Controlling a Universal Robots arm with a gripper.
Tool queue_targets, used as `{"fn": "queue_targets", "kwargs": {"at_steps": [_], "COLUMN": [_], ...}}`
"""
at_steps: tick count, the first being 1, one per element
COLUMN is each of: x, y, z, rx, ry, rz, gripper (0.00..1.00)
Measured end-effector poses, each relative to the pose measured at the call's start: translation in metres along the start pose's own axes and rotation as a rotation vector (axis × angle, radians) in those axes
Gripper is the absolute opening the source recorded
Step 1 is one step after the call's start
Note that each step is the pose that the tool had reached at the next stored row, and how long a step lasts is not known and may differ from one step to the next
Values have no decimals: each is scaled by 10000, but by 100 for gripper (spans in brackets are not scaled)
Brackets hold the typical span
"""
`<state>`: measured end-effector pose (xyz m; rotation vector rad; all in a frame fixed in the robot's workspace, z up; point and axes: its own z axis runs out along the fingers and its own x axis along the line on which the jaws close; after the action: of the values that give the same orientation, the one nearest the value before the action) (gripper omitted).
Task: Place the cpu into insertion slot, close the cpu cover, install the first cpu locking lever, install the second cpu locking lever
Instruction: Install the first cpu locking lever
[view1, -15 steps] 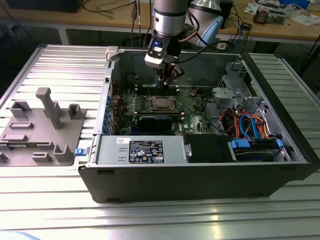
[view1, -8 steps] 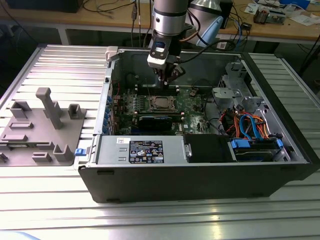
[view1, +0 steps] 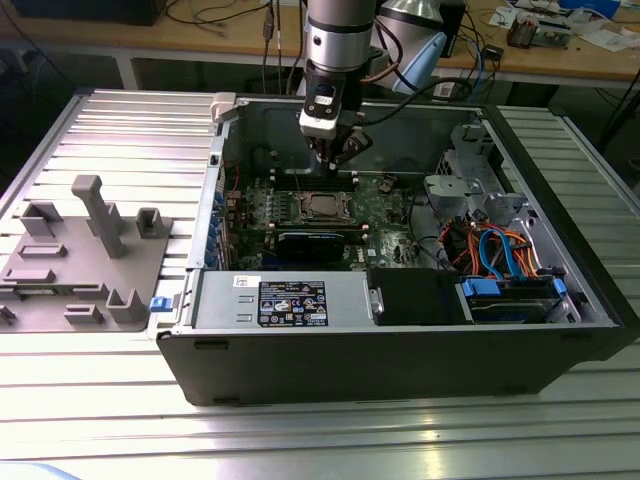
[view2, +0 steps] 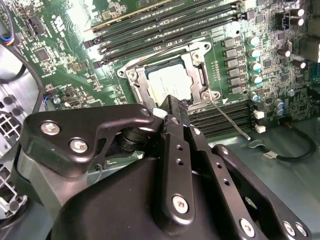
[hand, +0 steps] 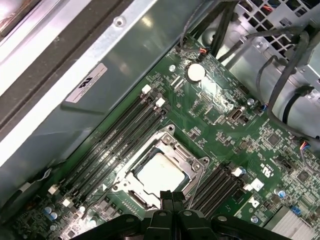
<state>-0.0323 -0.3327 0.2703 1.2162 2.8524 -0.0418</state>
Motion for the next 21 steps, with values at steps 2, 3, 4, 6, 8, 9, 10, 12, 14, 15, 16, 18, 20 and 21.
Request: {"fn": "queue_targets", "kwargs": {"at_steps": [2,3,4,6,8,9,10,12,14,15,16,18,20,21], "x": [0,0,0,0,0,0,0,0,0,0,0,0,0,0], "y": [0,0,0,0,0,0,0,0,0,0,0,0,0,0], "z": [0,0,0,0,0,0,0,0,0,0,0,0,0,0], "rx": [-12,-17,-21,-28,-36,-46,-54,-63,-74,-80,-85,-91,-101,-107], "ry": [-3,-3,-4,-6,-7,-9,-10,-12,-14,-15,-16,-17,-19,-20], "rz": [-262,-345,-437,-584,-772,-944,-1121,-1328,-1547,-1670,-1765,-1899,-2103,-2231], "gripper": [11,11,11,11,11,11,11,11,11,11,11,11,11,11]}}
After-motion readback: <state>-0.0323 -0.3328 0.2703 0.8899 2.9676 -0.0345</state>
